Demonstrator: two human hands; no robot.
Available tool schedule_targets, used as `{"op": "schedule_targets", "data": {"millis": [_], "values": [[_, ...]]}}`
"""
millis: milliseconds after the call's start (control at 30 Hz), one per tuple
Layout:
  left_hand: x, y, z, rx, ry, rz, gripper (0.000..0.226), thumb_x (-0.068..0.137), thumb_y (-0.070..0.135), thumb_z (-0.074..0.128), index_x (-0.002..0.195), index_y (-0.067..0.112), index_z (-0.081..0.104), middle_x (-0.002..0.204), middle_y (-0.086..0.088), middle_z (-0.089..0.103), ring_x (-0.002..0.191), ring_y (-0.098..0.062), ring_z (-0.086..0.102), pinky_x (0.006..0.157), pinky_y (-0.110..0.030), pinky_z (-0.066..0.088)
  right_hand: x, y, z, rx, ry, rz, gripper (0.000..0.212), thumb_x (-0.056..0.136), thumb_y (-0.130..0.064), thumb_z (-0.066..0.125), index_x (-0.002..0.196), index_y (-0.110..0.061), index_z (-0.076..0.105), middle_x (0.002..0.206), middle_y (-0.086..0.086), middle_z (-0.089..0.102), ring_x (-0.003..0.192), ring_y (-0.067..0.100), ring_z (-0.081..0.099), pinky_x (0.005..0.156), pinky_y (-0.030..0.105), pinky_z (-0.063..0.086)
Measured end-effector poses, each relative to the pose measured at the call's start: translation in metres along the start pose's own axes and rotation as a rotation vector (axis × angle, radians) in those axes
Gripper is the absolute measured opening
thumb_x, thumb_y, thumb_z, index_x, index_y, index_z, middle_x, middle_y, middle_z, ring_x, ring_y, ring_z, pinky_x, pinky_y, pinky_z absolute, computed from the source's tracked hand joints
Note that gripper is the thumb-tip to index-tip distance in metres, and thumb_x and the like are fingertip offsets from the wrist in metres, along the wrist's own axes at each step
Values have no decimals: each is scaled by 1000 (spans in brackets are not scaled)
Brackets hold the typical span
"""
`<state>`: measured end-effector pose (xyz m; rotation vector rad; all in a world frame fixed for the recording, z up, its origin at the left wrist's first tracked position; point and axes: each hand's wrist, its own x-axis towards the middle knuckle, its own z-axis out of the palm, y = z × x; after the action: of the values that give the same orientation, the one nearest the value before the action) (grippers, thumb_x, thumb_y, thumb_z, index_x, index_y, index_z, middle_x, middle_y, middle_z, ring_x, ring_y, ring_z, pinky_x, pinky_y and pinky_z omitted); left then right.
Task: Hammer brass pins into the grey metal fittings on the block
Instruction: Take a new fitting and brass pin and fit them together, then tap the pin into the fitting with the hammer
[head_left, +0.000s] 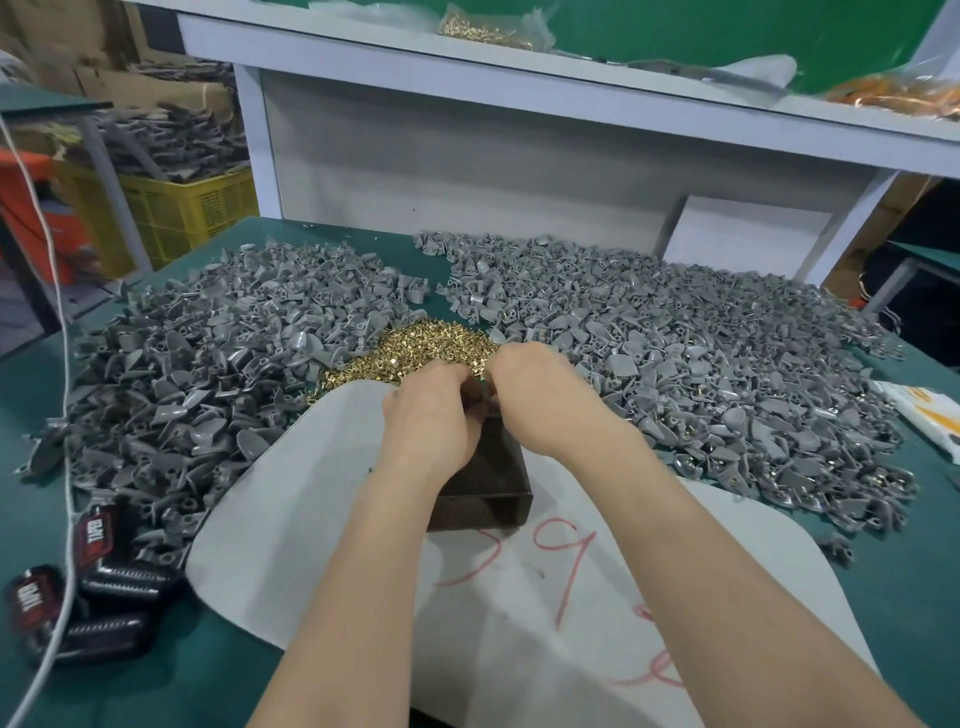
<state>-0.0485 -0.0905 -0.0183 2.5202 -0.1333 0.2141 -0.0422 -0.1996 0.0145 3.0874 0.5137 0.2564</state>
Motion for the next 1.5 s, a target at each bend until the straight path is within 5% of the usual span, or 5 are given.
{"op": "schedule_targets", "data": {"millis": [267, 667, 967, 1333, 1500], "values": [[-5, 1, -2, -109, 16, -34, 14, 87, 19, 60, 79, 30, 59, 98, 4, 66, 99, -23, 58, 90, -41, 47, -11, 20, 16, 561, 74, 171, 6, 85, -17, 66, 90, -14, 69, 80, -7, 59, 77, 8, 52, 64, 16, 35], [-1, -1, 1, -48, 32, -7, 10, 90, 23, 61, 97, 21, 67, 104, -2, 61, 100, -27, 56, 87, -42, 47, -6, 8, 8, 270, 73, 159, 12, 91, -20, 58, 92, -15, 69, 100, 9, 64, 95, 26, 58, 84, 33, 47], [-3, 0, 1, -51, 53, 3, 7, 89, 20, 60, 92, 22, 66, 101, 0, 61, 101, -26, 55, 87, -41, 46, -15, 2, 18, 304, 174, 132, 8, 90, -10, 54, 90, -7, 62, 101, 9, 57, 94, 27, 54, 78, 32, 39], [-3, -2, -2, -97, 5, -3, 5, 88, 24, 62, 91, 24, 65, 100, 2, 64, 99, -24, 57, 88, -42, 48, -12, 9, 15, 430, 95, 191, 13, 91, -16, 57, 94, -11, 69, 100, 4, 62, 93, 21, 56, 86, 33, 46], [-3, -3, -2, -112, 20, -31, 8, 89, 25, 61, 82, 29, 59, 98, 4, 64, 99, -21, 58, 90, -42, 47, -29, 46, 10, 386, 64, 437, 27, 90, -35, 58, 109, -16, 62, 103, 2, 67, 87, 17, 59, 76, 28, 47]]}}
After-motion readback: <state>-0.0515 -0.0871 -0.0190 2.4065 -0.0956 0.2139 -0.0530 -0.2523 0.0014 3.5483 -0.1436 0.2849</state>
